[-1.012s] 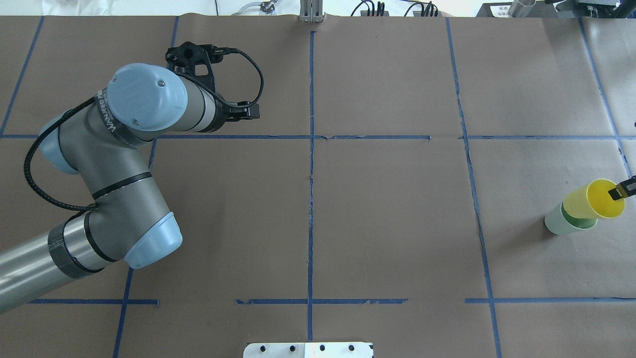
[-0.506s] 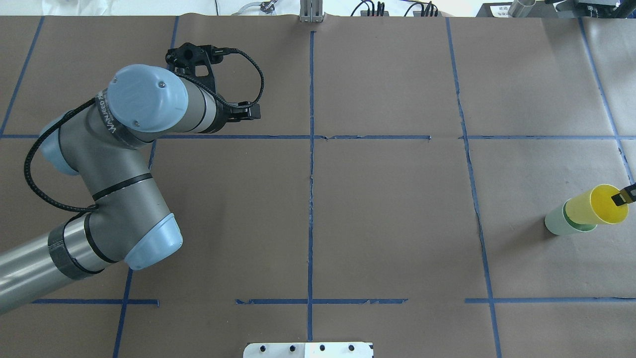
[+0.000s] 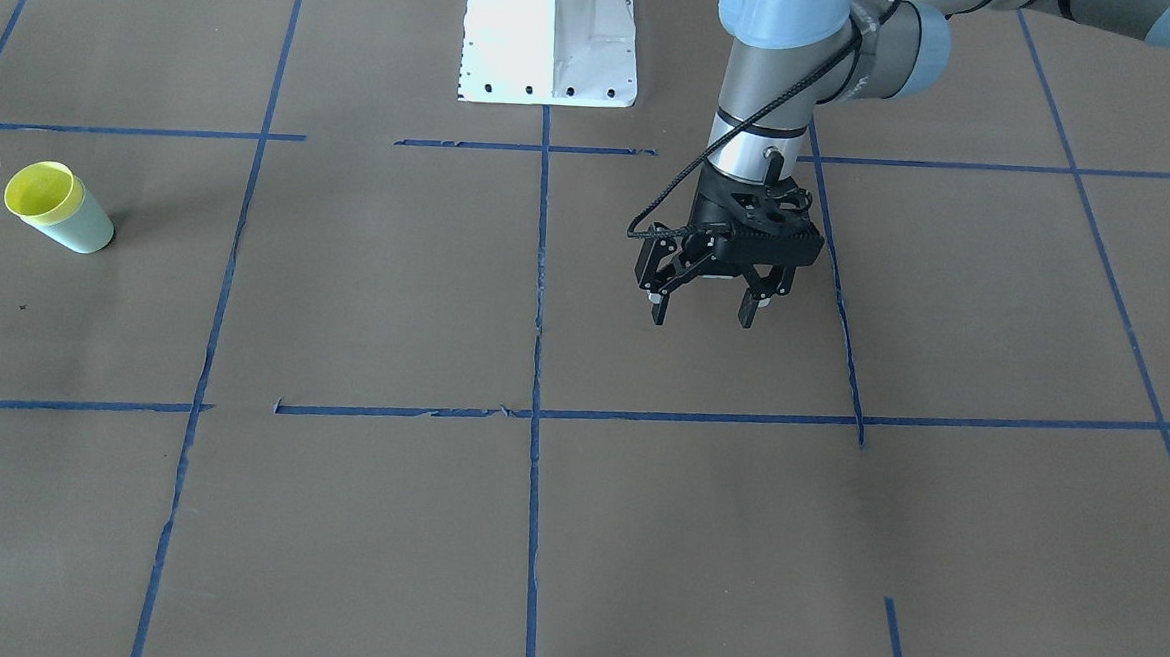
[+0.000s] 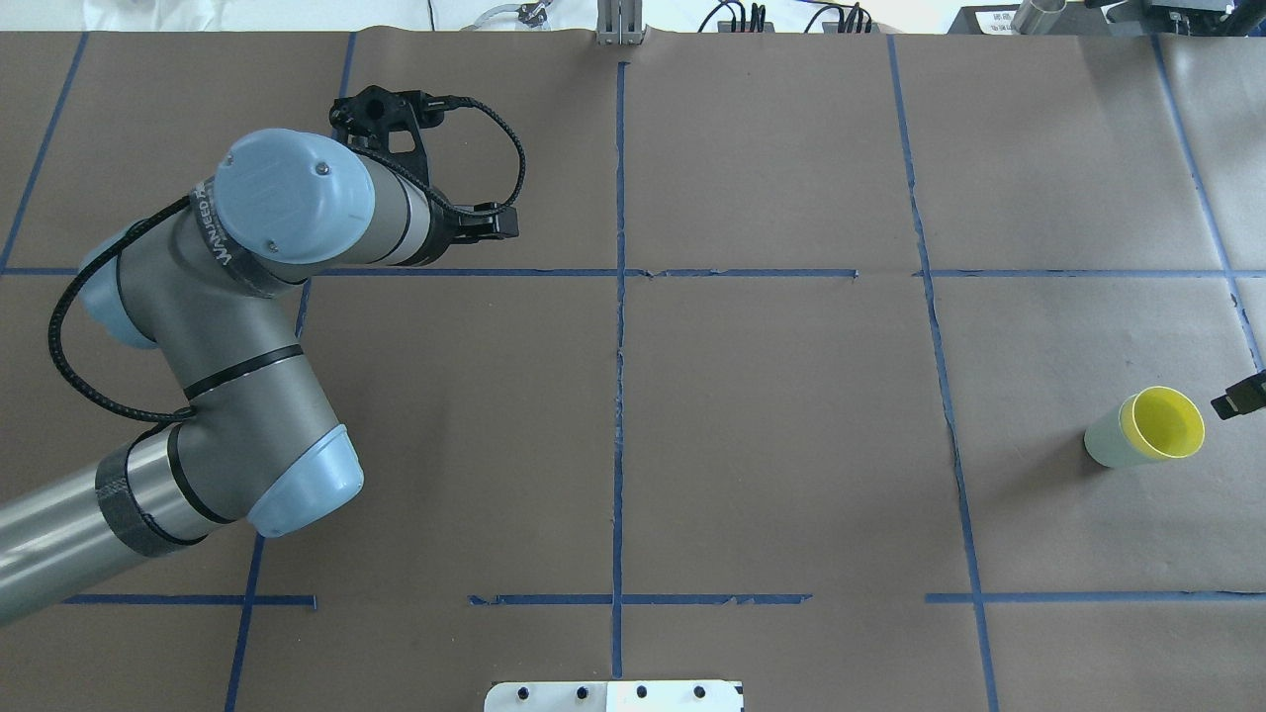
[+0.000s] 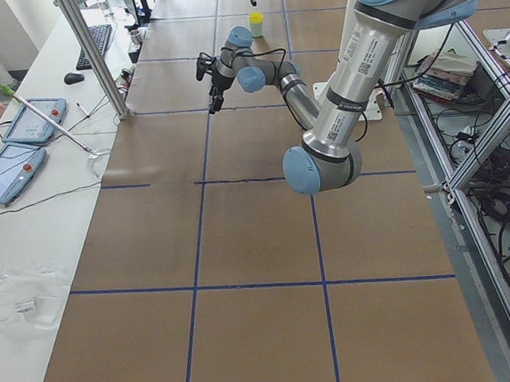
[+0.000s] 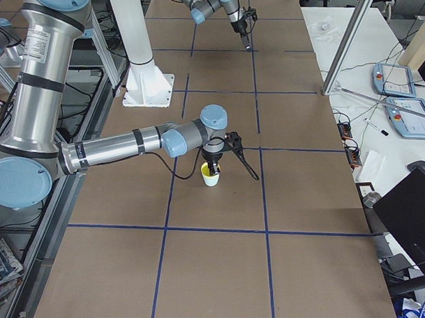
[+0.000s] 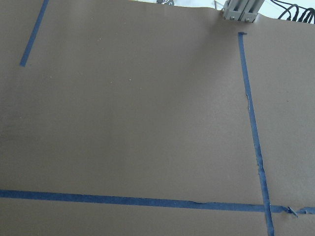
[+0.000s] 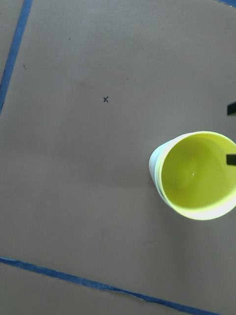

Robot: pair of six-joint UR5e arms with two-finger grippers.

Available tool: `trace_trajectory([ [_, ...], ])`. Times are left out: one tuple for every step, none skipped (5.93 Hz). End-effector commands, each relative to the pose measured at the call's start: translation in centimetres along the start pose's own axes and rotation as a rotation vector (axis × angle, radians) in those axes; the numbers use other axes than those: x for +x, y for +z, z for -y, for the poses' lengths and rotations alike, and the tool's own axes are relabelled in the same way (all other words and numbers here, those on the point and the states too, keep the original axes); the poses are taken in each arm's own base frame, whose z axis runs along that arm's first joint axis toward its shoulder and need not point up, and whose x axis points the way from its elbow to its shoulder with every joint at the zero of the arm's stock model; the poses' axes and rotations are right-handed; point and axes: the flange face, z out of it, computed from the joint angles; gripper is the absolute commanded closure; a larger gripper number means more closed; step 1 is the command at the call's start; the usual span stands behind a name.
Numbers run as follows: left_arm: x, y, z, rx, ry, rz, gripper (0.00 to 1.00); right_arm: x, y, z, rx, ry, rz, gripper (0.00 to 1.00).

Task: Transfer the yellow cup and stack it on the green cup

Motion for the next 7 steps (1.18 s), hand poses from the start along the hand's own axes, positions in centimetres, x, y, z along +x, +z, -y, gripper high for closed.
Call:
trace_trajectory([
  [-0.4,0.1,0.2,-0.005,0.008,0.016,0.0,0.4,0.4,0.1,-0.001,0.0,0.0,0.0],
  [-1.9,1.2,-0.2,-0.035,0.027,0.092,0.01,1.9,-0.7,-0.2,0.017,-0.026,-0.01,0.0],
  [-3.3,0.3,1.0,-0.06,0.183,0.165,0.01,4.1,-1.3,-1.8,0.019,-0.056,-0.025,0.0],
  [-6.2,-0.9,3.3,-0.164,0.268,0.219,0.01,6.9,-1.7,-4.7,0.014,-0.025,-0.041,0.0],
  [-12.2,-1.9,5.9,-0.285,0.354,0.211,0.01,9.5,-2.7,-6.9,0.023,-0.007,-0.053,0.0],
  [-21.2,-2.6,8.0,-0.386,0.432,0.182,0.01,11.0,-4.3,-7.5,0.017,0.028,-0.062,0.0],
  [-30.2,-5.0,10.2,-0.451,0.433,0.117,0.0,12.3,-6.5,-7.9,0.03,0.121,-0.054,0.0],
])
